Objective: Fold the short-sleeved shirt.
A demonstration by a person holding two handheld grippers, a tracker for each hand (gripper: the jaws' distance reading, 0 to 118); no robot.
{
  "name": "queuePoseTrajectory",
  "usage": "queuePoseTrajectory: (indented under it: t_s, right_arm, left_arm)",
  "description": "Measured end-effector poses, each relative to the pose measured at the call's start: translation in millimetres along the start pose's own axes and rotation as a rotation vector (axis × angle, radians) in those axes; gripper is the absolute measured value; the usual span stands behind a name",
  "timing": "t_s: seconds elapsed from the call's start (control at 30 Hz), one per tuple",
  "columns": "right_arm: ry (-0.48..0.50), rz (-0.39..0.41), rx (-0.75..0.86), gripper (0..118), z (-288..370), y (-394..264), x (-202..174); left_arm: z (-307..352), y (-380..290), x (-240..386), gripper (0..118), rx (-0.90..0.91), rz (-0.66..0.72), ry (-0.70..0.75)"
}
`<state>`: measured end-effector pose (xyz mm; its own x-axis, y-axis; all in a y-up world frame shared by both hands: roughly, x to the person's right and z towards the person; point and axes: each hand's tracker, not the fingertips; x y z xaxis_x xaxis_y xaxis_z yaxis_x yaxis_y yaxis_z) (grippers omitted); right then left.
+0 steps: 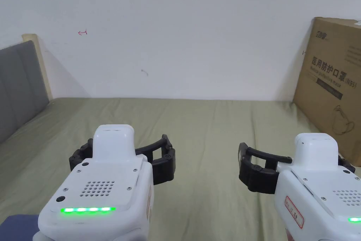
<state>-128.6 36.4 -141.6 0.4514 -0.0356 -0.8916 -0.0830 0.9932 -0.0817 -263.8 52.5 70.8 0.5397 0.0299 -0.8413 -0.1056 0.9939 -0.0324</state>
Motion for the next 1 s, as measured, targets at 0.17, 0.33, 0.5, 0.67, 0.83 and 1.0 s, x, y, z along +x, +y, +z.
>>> queuePoseTrajectory:
  t_s: [0.17,0.33,0.5,0.67,0.83,1.0]
  right_arm:
    - [0.001,-0.006,-0.006,118,0.9,-1.3,0.1]
    - [0.001,-0.006,-0.007,118,2.7,-1.6,-0.6]
    - [0.002,-0.014,-0.011,118,4.1,-1.4,-0.6]
    - [0.004,-0.019,-0.018,118,4.9,-2.6,0.4]
    - [0.004,-0.017,-0.024,118,4.8,-4.4,1.4]
    - [0.006,-0.016,-0.025,118,4.6,-4.2,1.0]
  left_arm:
    - [0.6,-0.1,-2.0,110,-0.008,0.017,-0.017]
    - [0.0,-0.4,0.3,110,-0.021,-0.001,-0.003]
    - [-0.9,-2.6,4.8,110,-0.030,-0.036,0.032]
    - [-0.9,-5.1,5.5,110,-0.041,-0.013,0.027]
    - [-1.1,-5.3,3.9,110,-0.056,0.010,0.010]
    - [1.1,-3.2,3.3,110,-0.059,0.018,0.016]
